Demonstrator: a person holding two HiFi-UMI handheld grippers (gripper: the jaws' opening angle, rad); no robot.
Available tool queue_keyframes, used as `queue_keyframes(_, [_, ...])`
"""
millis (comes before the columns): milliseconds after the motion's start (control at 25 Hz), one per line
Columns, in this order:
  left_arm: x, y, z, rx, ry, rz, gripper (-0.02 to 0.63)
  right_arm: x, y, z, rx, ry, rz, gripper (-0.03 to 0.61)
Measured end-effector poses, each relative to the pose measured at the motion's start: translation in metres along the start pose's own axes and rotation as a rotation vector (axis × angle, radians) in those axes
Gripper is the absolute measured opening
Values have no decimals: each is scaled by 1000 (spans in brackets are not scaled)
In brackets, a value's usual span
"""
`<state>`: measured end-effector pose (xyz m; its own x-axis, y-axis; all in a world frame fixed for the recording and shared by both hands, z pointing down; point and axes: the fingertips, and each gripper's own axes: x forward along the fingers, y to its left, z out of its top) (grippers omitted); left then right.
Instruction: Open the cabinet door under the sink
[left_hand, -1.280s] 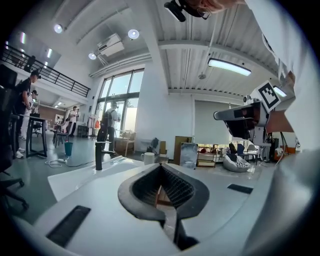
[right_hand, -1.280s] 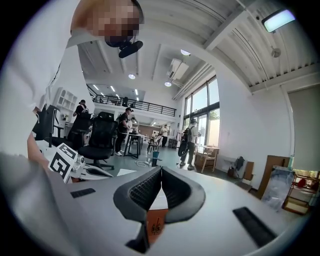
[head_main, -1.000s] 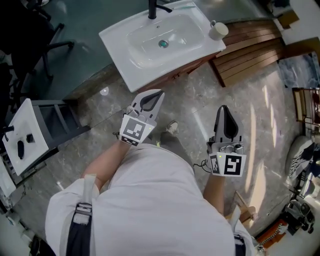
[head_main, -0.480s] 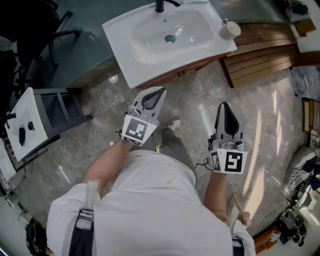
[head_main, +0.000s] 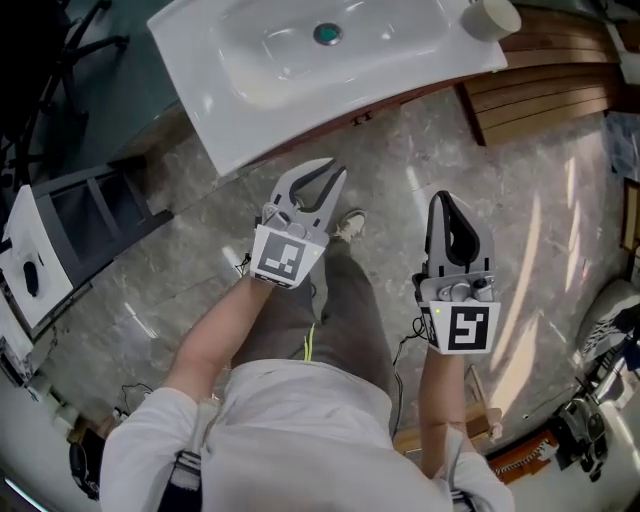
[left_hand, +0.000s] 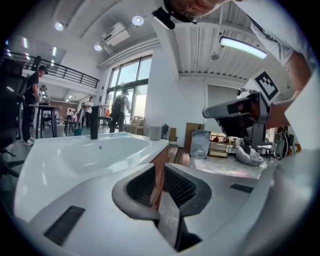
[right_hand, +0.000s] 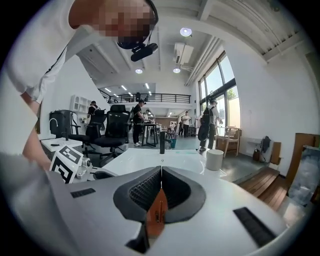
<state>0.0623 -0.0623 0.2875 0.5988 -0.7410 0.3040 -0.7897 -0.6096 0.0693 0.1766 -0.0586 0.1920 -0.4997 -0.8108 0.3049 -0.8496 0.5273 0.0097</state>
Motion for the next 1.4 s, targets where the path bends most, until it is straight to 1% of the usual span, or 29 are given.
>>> queue_keyframes(160, [38, 4, -68, -10, 32, 8, 94, 28, -8, -56, 2, 15, 15, 32])
queue_keyframes(320, [81, 13, -133, -8, 42, 20, 103, 61, -10, -111, 1, 10, 35, 32])
queue_keyframes(520, [126, 22, -198, 7, 54, 27, 118, 93, -12, -175, 19, 3, 55, 32])
queue_keyframes(680, [149, 30, -236, 8, 59, 36, 118, 115, -16, -213, 22, -5, 53, 32])
queue_keyframes(800, [158, 33, -254, 14, 50, 35, 118, 129, -17, -232, 16, -9, 43, 32])
queue_keyframes(1080, [177, 41, -275, 57, 10, 28, 118, 148, -13, -269, 8, -32, 48, 32])
queue_keyframes(1400, [184, 40, -288, 98, -2, 23, 118, 155, -16, -285, 14, -74, 41, 32])
